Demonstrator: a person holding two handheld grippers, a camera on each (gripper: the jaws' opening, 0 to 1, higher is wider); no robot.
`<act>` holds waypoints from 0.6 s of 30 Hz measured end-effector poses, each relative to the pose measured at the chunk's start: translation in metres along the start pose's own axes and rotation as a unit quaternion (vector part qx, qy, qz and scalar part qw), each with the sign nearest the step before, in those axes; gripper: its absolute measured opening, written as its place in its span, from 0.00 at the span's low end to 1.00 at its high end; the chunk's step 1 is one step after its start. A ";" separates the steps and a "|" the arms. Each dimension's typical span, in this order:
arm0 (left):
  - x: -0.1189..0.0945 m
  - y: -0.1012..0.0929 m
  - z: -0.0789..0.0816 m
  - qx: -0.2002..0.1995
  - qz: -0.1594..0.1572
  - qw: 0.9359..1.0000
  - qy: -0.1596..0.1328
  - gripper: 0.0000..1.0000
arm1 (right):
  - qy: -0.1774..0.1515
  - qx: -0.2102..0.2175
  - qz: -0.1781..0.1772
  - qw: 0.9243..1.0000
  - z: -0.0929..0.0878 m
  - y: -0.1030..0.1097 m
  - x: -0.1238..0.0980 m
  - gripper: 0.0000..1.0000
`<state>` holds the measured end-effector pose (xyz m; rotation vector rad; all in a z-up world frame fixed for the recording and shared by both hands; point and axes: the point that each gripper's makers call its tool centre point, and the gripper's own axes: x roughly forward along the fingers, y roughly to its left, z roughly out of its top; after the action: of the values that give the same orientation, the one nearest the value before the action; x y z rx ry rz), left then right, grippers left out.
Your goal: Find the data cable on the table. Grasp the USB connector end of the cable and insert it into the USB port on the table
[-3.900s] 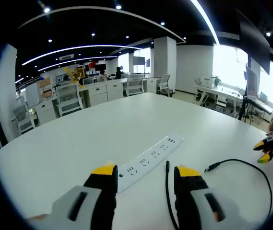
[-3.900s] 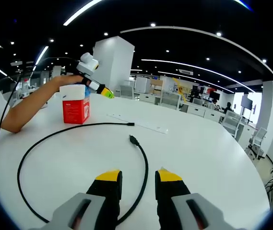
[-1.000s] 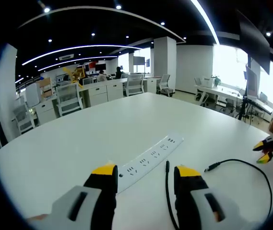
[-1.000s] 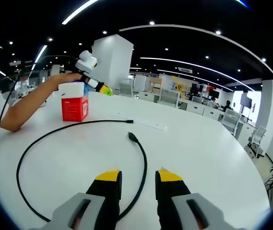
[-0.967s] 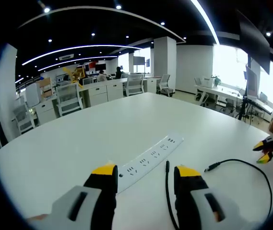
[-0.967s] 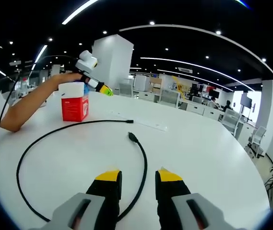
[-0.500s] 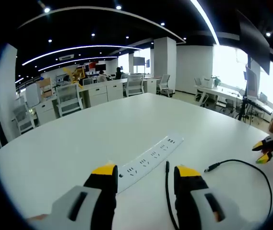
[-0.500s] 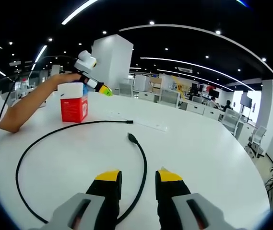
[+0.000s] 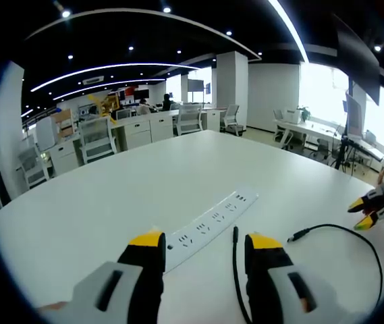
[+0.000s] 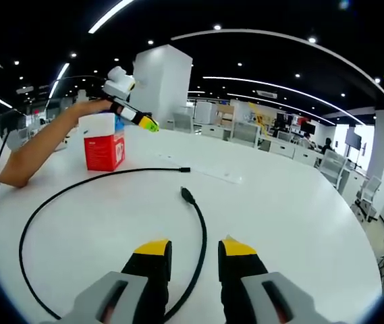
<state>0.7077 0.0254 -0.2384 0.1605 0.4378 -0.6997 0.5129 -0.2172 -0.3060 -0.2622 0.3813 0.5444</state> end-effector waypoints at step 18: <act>0.000 0.000 0.000 0.000 0.000 1.000 0.000 0.47 | -0.010 0.022 0.041 0.999 0.014 -0.007 0.031 0.30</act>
<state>0.7079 0.0259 -0.2383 0.1598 0.4371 -0.6996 0.5448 -0.2041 -0.3051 -0.1994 0.3849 0.6190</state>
